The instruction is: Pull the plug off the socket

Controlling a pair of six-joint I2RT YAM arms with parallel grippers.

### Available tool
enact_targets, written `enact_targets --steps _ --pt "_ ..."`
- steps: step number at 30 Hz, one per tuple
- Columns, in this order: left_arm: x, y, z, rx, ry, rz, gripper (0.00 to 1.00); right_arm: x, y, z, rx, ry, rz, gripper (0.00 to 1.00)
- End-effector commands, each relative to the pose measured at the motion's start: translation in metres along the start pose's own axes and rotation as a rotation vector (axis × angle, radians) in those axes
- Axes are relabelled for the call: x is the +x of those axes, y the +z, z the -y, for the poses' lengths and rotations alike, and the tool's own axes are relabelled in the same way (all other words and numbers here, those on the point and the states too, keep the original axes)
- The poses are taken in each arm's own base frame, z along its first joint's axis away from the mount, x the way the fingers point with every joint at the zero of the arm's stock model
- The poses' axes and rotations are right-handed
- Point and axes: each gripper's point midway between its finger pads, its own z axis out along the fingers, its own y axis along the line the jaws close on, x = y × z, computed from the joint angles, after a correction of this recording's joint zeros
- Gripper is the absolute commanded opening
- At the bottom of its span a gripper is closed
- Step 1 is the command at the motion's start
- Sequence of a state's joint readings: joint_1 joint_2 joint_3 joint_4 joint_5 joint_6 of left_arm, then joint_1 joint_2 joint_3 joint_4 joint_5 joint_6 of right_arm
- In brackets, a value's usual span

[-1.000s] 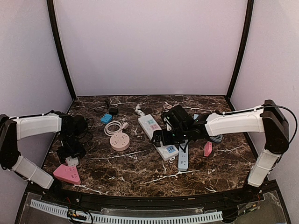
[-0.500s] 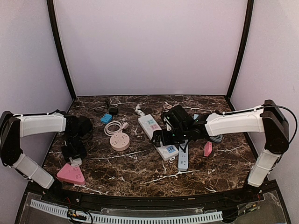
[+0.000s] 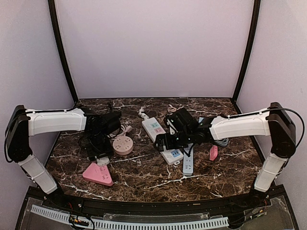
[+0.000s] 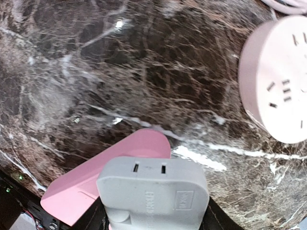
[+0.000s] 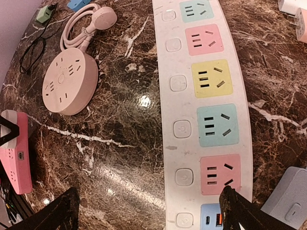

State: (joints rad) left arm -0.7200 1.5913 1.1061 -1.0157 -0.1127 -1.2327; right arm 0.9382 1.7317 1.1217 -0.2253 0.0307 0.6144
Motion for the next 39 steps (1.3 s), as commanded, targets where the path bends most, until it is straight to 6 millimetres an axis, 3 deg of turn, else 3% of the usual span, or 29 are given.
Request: enact_targets --steps 1,9,14,20,27,34,36,37,38,39 --pt "0.019 -0.009 0.041 0.065 0.026 -0.032 0.57 0.000 0.007 -0.012 -0.043 0.001 0.003 0.99" --pt "0.052 -0.008 0.100 0.113 0.140 -0.063 0.58 0.011 0.012 -0.011 -0.062 0.022 -0.017 0.99" --pt "0.057 -0.004 0.111 0.130 0.169 -0.068 0.66 0.018 0.014 -0.014 -0.103 0.022 -0.035 0.99" --pt "0.049 -0.020 0.112 0.170 0.198 -0.021 0.84 0.021 0.017 -0.018 -0.123 0.010 -0.047 0.99" --pt "0.035 -0.042 0.078 0.194 0.187 0.041 0.90 0.018 0.017 -0.042 -0.232 -0.027 -0.069 0.99" --pt "0.028 -0.032 0.015 0.244 0.159 0.043 0.89 0.024 0.027 -0.080 -0.361 -0.069 -0.124 0.95" --pt "0.029 -0.030 0.005 0.315 0.178 0.047 0.89 0.026 0.030 -0.092 -0.403 -0.077 -0.140 0.93" --pt "0.033 -0.020 0.001 0.340 0.179 0.030 0.88 0.028 0.035 -0.097 -0.425 -0.077 -0.154 0.92" --pt "0.031 -0.028 0.001 0.410 0.180 0.039 0.87 0.029 0.038 -0.102 -0.445 -0.073 -0.167 0.91" --pt "0.036 -0.021 0.004 0.466 0.189 0.015 0.86 0.032 0.041 -0.106 -0.465 -0.069 -0.185 0.90"
